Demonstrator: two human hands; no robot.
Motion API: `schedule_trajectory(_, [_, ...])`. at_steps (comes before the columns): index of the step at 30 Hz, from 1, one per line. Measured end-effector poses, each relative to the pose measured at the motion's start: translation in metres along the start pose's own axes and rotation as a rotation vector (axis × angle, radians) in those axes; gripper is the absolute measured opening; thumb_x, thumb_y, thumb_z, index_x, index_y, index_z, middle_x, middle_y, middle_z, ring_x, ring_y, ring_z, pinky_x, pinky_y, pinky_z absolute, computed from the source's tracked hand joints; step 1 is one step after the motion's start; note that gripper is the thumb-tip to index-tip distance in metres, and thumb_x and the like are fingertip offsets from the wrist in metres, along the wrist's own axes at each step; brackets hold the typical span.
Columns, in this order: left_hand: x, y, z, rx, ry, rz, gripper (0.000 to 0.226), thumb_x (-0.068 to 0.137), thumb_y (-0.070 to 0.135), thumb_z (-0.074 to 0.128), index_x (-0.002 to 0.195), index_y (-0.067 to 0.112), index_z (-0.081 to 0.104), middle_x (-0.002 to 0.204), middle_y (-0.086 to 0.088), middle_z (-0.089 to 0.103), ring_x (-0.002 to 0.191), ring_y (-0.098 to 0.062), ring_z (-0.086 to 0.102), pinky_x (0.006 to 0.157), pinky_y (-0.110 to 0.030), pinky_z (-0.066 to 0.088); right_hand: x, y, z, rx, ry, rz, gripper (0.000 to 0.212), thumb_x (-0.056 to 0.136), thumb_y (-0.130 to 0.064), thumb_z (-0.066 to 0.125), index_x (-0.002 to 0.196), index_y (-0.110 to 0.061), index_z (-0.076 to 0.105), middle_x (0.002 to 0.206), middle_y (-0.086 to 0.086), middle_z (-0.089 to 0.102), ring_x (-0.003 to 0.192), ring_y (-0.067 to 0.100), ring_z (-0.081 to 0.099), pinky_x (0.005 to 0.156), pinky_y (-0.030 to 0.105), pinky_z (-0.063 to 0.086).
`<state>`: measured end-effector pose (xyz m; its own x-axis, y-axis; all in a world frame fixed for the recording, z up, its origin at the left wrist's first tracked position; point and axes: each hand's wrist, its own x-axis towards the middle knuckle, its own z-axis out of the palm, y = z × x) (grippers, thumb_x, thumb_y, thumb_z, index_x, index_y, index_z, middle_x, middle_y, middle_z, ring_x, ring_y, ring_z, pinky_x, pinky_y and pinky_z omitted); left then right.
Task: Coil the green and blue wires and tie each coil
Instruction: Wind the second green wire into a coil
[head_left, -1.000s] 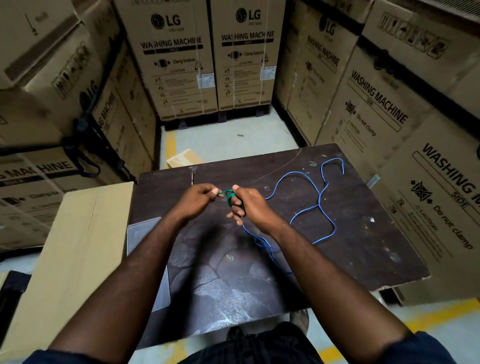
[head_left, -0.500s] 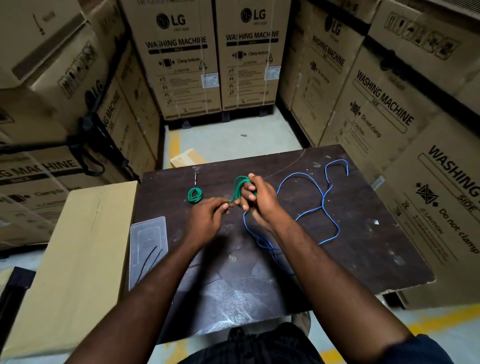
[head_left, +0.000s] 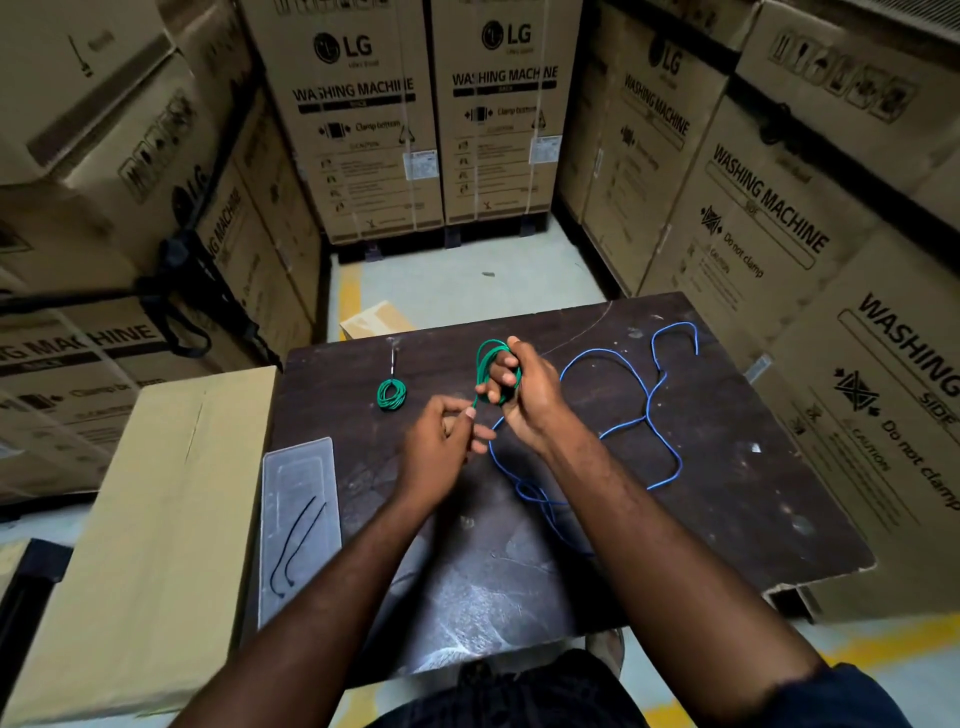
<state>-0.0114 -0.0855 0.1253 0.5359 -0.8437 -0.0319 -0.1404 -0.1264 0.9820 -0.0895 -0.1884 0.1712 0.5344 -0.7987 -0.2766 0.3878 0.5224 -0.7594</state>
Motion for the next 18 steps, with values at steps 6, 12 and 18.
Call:
schedule_trajectory(6, [0.004, 0.000, -0.003, -0.071, -0.032, -0.076, 0.015, 0.094, 0.010, 0.056, 0.084, 0.018, 0.063, 0.084, -0.008, 0.069, 0.077, -0.015, 0.061, 0.068, -0.033, 0.050, -0.003, -0.002, -0.005, -0.046, -0.040, 0.043, 0.041, 0.099, -0.022, 0.036, 0.059, -0.016, 0.033, 0.038, -0.003, 0.029, 0.030, 0.017, 0.029, 0.051, 0.028, 0.044])
schedule_trajectory(12, [0.013, 0.017, -0.013, -0.247, -0.125, -0.142, 0.014, 0.100, 0.013, 0.045, 0.104, 0.014, 0.059, 0.091, -0.008, 0.067, 0.075, -0.013, 0.061, 0.066, -0.021, 0.051, -0.002, 0.004, -0.013, -0.061, -0.084, 0.080, 0.041, 0.098, -0.024, 0.037, 0.058, -0.018, 0.034, 0.038, -0.005, 0.027, 0.031, 0.015, 0.025, 0.053, 0.035, 0.018])
schedule_trajectory(18, [0.023, 0.022, -0.024, -0.101, -0.220, -0.067, 0.014, 0.095, 0.014, 0.055, 0.101, 0.005, 0.065, 0.091, -0.014, 0.066, 0.081, -0.017, 0.061, 0.074, -0.026, 0.054, -0.005, 0.002, -0.015, -0.052, -0.158, 0.119, 0.041, 0.098, -0.025, 0.036, 0.057, -0.019, 0.032, 0.037, -0.005, 0.025, 0.029, 0.015, 0.024, 0.053, 0.032, 0.035])
